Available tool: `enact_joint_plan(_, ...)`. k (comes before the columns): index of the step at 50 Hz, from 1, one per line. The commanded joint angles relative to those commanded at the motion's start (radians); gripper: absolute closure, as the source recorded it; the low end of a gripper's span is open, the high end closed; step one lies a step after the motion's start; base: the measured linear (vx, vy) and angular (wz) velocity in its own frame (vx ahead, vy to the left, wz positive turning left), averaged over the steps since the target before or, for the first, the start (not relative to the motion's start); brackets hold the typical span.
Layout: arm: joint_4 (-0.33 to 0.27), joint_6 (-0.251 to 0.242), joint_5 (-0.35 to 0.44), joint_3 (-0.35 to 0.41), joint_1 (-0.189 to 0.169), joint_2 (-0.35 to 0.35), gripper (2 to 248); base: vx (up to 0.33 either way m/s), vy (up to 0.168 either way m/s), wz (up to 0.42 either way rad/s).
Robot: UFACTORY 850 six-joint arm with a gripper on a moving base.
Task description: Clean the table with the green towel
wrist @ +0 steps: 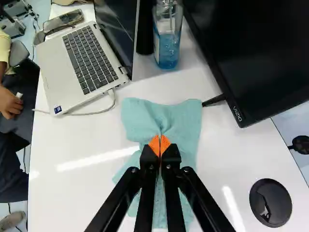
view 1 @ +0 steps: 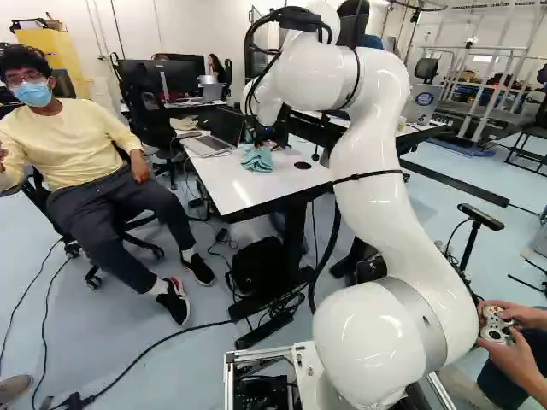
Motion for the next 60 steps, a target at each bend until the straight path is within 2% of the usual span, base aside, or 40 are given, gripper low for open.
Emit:
enact_joint_plan(33, 0.000, 0.000, 0.000, 0.106, 0.000, 0.138, 225, 0.000, 0.000, 0.000)
enact_joint_plan(60, 0.000, 0.000, 0.000, 0.258, 0.009, 0.285, 225, 0.000, 0.000, 0.000)
